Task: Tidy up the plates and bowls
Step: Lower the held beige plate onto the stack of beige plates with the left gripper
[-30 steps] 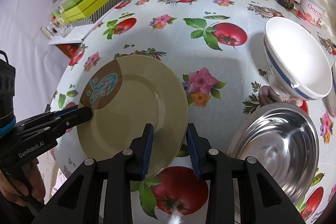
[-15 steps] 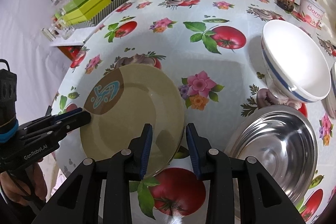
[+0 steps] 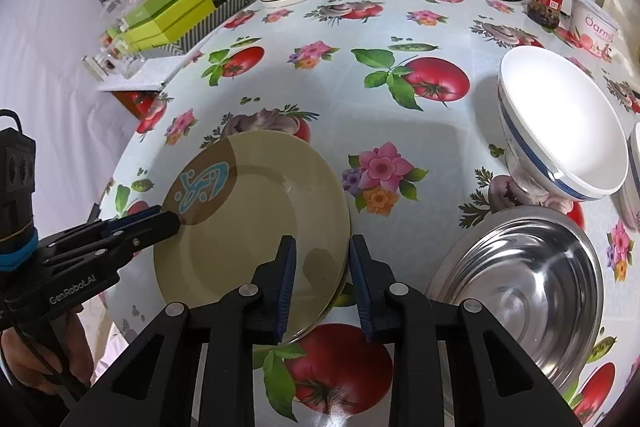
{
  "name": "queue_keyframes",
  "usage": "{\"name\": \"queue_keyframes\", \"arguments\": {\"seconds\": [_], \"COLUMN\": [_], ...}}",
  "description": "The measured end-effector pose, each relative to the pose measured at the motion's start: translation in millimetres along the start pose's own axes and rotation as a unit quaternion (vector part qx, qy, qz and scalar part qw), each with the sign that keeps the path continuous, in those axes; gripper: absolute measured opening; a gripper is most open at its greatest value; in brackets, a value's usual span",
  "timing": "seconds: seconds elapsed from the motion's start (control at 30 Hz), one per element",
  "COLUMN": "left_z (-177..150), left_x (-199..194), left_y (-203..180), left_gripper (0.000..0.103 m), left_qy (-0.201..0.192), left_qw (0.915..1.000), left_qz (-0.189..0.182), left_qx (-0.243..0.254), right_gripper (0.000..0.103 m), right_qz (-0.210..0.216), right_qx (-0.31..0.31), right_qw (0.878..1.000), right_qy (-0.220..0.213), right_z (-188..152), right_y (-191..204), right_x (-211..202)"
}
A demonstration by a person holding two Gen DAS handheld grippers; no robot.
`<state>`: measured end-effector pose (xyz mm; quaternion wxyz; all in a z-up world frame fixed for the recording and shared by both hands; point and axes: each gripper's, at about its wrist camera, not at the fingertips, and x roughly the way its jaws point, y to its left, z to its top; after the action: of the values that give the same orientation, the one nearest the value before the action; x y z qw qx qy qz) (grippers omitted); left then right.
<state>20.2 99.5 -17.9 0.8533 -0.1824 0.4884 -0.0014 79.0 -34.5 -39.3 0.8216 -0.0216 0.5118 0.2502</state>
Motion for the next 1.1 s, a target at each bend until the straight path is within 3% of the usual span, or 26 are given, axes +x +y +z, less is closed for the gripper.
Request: {"name": "queue_keyframes", "arguments": {"seconds": [0.23, 0.43, 1.1], "left_z": [0.9, -0.5, -2.0], "left_x": [-0.5, 4.5, 8.8], "left_y": [3.8, 4.9, 7.3], "left_gripper": [0.024, 0.025, 0.032], "left_qy": [-0.006, 0.001, 0.016], "left_qw": [1.0, 0.9999, 0.9993], "left_qz": [-0.003, -0.004, -0.001], "left_qx": [-0.005, -0.011, -0.033], "right_gripper": [0.027, 0.036, 0.036], "right_qz": [0.005, 0.013, 0.014], "right_qx": [0.013, 0.027, 0.016], "right_qw": [1.0, 0.999, 0.999], "right_qy": [0.0, 0.022, 0.028], "right_z": [-0.5, -4.3, -4.7], "right_y": [-6.0, -9.8, -1.1], "right_x": [-1.2, 7.4, 12.2]}}
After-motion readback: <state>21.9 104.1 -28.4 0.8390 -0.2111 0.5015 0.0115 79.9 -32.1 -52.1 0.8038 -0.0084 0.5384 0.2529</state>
